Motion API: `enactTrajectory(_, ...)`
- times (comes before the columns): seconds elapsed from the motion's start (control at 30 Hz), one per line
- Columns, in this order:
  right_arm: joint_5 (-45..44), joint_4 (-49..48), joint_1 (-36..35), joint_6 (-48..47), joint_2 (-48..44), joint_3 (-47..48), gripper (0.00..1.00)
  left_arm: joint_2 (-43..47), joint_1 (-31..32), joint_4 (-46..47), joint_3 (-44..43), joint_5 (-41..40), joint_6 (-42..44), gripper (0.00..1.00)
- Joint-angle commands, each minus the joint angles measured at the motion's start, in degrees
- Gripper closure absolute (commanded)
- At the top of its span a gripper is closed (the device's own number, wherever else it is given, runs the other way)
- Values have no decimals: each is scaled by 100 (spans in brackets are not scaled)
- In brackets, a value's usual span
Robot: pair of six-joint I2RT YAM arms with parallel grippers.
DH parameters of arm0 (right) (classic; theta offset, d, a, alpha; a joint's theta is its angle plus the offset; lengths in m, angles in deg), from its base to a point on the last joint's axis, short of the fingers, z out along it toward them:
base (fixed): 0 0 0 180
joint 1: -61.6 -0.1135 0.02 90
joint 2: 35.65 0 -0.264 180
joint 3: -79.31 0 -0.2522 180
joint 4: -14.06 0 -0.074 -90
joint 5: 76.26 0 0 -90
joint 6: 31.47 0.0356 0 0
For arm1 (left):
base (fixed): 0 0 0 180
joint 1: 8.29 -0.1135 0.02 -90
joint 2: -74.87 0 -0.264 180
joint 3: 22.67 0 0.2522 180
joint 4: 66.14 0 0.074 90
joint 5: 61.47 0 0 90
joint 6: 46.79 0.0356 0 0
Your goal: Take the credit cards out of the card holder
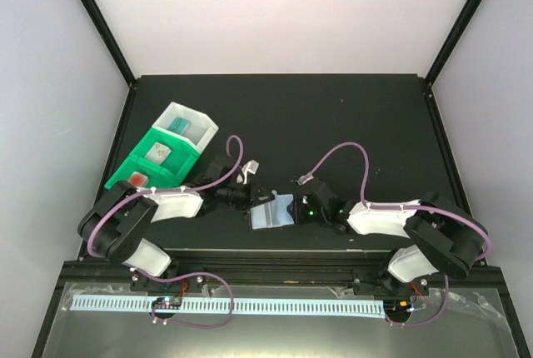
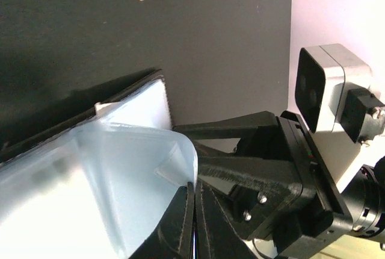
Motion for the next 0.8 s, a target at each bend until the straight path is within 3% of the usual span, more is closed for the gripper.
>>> enactTrajectory(0.0,37,12,16,42,27,-117,70,-283,188,432,-431,99,-258,97)
enactTrajectory(0.2,-154,375,13,35,-418,-127,66,-100,210,-282,-641,-274,124,76)
enactTrajectory(0.43,-202,668,18,11,-884,-62,65,-349,206,-183,-666,-236,177,75)
enactTrajectory(0.77,224,843,4,60,-1260,209,65,133,21,-1143,-552,-838,702,65)
